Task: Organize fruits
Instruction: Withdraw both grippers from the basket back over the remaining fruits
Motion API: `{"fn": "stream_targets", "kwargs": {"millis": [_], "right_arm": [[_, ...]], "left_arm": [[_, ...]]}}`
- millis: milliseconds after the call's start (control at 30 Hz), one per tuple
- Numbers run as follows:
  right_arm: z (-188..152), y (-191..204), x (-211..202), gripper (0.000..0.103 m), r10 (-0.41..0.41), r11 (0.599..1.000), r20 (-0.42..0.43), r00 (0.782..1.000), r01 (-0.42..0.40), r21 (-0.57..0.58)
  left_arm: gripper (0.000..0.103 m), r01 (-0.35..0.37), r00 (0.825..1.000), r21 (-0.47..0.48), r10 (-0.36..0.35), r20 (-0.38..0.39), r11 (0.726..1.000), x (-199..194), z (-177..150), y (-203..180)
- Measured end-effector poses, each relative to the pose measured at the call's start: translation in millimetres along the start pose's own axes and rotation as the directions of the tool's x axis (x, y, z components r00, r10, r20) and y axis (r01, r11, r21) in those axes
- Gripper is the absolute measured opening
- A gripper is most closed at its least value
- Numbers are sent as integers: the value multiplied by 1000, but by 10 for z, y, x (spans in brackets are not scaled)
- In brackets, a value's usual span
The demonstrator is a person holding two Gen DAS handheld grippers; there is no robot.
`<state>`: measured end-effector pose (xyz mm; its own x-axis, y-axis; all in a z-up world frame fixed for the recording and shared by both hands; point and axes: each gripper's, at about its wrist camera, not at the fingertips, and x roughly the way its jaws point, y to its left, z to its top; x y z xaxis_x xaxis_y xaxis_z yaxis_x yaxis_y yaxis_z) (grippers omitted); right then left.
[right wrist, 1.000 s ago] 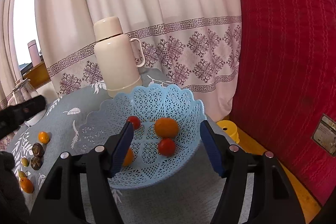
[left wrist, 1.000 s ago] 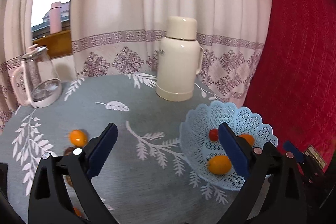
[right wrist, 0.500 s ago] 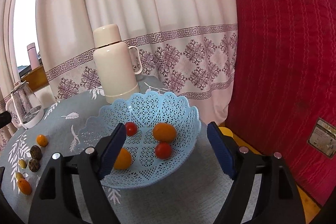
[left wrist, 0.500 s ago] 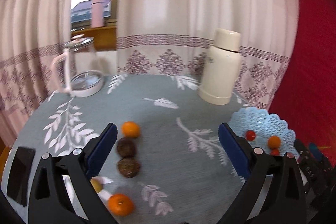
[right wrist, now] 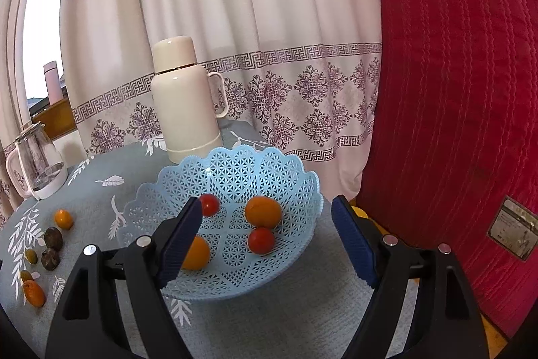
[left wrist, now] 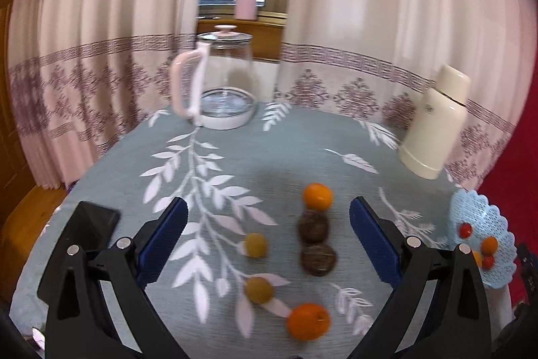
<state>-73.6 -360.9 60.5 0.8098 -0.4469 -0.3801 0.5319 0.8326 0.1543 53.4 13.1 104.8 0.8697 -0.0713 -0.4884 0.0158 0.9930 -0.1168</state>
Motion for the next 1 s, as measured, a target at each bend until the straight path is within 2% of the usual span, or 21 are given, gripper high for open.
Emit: {"fn": "stream_targets", "kwargs": {"millis": [300,633,700,867,900,1000], "right_arm": [[13,85,-182,79,33,999,1,999,-33,-1],[-137,493,-380,79,161,986,-42,986,-163,-47],[-210,607,-397,79,187,979,-62,980,-191,-70],[-363,828,-409,79,238,959,-124,963,-253,-125],[-371,864,-405,79,251,954,-135,958,-268,-131],[-397,1018,-405,79,326,922,-199,924,-357,-147]], "left_arm": [[98,-53,998,-41,51,-48,998,153,-106,296],[98,-43,989,-23,39,-144,999,422,-417,298],[95,-29,986,-35,23,-167,999,460,-464,317],[74,4,977,-39,-12,-215,999,528,-577,332],[73,10,974,-39,-19,-226,999,541,-610,334],[72,18,974,-59,-31,-225,998,522,-655,379]]}}
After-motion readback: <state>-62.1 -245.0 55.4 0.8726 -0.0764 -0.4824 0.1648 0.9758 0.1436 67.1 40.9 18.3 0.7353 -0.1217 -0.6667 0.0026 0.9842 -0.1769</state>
